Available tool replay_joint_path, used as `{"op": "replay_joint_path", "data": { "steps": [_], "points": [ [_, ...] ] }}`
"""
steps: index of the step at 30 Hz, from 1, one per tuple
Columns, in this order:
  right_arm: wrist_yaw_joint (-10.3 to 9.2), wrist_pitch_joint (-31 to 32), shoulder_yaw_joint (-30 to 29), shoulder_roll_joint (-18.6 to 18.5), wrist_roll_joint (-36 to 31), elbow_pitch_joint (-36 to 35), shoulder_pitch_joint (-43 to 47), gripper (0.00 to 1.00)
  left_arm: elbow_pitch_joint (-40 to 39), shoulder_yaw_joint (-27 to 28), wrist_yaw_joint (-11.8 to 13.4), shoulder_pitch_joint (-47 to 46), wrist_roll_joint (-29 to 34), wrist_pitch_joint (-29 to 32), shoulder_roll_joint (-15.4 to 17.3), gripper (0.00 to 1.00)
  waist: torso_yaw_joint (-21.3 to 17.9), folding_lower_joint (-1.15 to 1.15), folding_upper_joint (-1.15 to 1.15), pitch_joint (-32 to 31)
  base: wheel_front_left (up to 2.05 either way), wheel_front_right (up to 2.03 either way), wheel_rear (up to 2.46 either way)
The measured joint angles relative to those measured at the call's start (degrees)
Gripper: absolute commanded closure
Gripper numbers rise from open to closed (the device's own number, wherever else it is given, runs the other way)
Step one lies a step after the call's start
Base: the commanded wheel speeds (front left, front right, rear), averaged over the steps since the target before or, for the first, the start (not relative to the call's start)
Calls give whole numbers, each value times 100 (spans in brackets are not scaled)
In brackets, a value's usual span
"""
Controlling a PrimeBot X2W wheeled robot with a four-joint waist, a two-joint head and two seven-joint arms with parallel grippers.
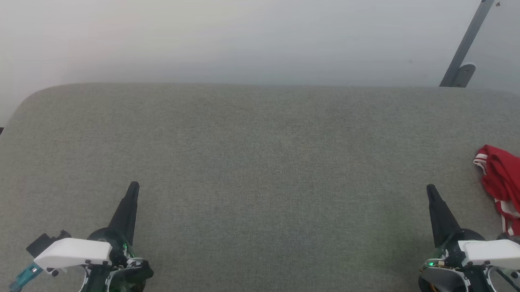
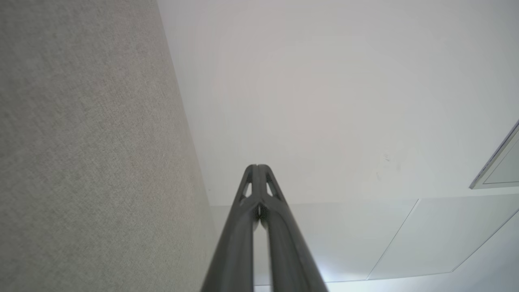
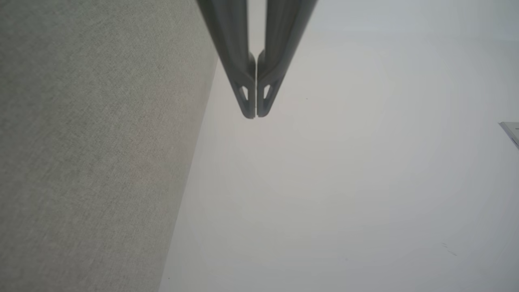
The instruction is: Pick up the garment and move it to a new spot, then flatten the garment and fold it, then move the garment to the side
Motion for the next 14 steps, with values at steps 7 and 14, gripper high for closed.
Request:
{"op": "replay_joint_path", "data": {
  "steps": [7, 14],
  "points": [
    [0, 0, 0, 0, 0, 0, 0, 100, 0, 1, 0, 0, 1, 0, 0, 100, 0, 0, 0, 0, 0, 0, 0],
    [0, 0, 0, 0, 0, 0, 0, 100, 0, 2, 0, 0, 1, 0, -1, 100, 0, 0, 0, 0, 0, 0, 0]
  ]
}}
